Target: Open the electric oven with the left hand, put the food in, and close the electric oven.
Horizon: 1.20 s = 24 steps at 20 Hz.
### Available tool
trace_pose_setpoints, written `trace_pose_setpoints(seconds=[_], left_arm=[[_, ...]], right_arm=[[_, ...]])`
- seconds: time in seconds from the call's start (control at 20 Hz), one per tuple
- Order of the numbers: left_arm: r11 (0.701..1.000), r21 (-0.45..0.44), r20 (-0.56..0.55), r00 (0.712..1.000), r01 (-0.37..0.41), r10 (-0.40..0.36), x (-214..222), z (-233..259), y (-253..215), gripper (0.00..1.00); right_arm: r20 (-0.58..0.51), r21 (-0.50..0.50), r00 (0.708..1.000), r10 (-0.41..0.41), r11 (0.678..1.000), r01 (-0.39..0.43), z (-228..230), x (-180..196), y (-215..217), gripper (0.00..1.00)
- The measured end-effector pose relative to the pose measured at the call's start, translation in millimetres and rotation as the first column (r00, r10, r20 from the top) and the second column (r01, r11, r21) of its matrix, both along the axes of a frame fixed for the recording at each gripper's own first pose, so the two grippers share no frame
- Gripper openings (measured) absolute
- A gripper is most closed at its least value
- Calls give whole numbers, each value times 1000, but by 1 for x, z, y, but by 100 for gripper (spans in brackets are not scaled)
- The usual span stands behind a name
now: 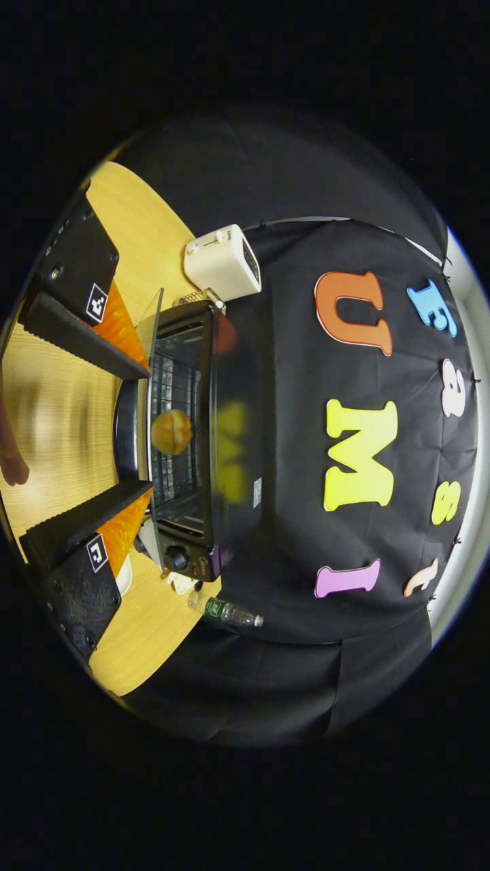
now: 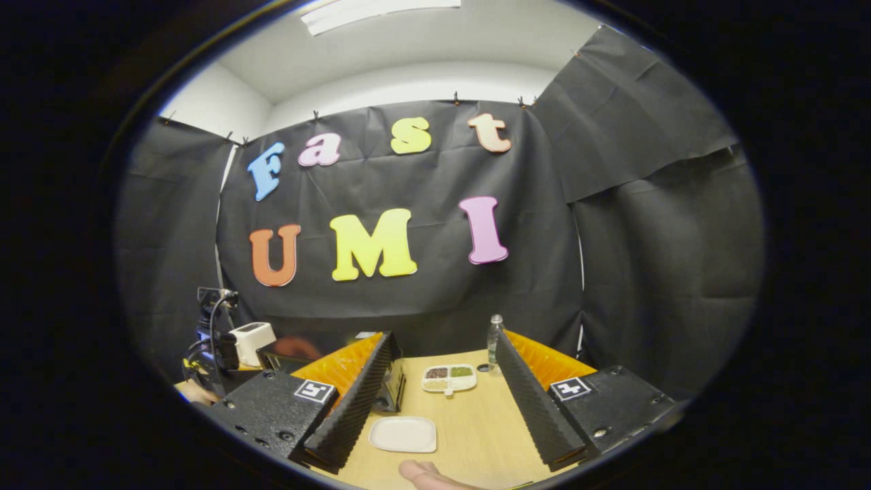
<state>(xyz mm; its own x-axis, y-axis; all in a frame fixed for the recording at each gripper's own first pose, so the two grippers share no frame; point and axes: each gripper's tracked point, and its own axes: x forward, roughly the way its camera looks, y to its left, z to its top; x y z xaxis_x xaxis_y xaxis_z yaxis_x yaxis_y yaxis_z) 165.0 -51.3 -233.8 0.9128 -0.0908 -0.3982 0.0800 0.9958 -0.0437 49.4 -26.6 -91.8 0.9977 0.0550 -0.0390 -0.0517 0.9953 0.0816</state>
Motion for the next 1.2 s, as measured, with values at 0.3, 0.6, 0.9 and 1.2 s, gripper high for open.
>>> trace_pose_setpoints(seconds=[0.3,0.6,0.9,1.2], left_arm=[[1000,-1,43,999,-9,9,5,24,0,97],[1000,12,117,993,-21,19,-41,62,10,96],[998,13,217,974,-66,62,-104,113,26,96],[998,-10,300,952,-66,65,-168,154,26,96]], right_arm=[[-1,4,1000,-27,1000,27,3,-6,-10,94],[-3,16,999,-33,999,33,5,-21,-13,94],[22,0,999,-29,1000,29,12,-47,-5,94],[28,-25,999,-19,999,19,10,-74,6,94]])
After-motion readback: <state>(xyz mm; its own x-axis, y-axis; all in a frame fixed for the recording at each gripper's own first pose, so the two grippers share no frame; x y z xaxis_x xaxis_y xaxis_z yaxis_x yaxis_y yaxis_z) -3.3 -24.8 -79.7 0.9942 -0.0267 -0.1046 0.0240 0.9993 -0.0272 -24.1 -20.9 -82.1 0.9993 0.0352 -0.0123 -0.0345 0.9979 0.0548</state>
